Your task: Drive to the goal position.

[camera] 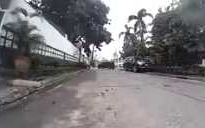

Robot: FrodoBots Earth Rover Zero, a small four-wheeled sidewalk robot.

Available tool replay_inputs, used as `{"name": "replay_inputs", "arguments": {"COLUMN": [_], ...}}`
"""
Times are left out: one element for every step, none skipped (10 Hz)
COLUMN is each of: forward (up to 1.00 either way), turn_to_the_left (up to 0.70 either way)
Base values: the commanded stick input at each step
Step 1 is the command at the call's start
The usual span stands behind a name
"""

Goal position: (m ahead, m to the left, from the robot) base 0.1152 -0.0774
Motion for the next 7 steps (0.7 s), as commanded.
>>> {"name": "replay_inputs", "arguments": {"forward": [0.70, 0.70, 0.70, 0.70, 0.70, 0.70, 0.70], "turn_to_the_left": [0.00, 0.00, 0.00, 0.00, 0.00, 0.00, 0.00]}}
